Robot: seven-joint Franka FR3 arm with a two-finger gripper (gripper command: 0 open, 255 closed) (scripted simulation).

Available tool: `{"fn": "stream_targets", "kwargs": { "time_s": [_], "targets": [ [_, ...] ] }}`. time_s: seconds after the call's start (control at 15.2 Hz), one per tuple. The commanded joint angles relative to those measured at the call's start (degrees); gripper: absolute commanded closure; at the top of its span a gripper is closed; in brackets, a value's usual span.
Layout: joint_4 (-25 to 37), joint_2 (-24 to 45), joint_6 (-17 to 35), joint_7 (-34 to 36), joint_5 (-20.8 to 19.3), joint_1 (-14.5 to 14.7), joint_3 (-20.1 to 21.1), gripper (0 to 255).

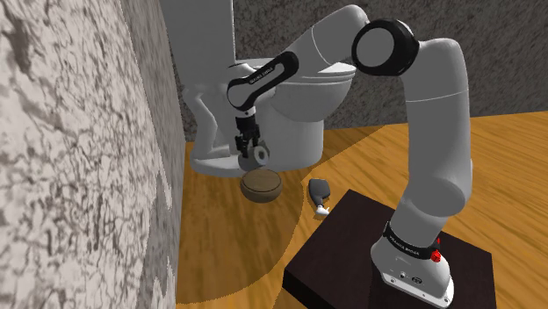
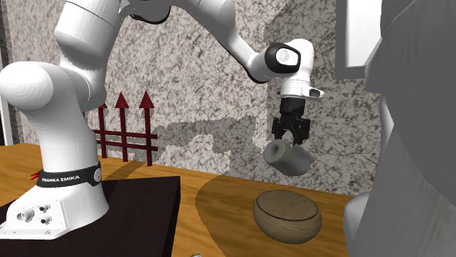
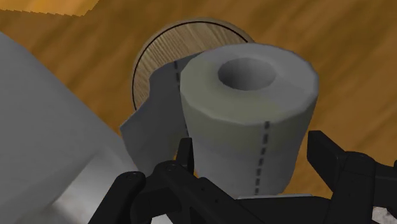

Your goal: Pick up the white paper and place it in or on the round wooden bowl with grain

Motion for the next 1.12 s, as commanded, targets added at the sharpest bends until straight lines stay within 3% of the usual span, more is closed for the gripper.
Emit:
{"fn": "stream_targets", "kwargs": {
  "time_s": [0.0,1.06],
  "targets": [
    [-0.84,-0.89,0.19,-2.27,0.01,-1.55,-0.68,255],
    [-3.28,5.63,9.12,-1.65,-0.78,-1.55,-1.13,255]
  ]
}}
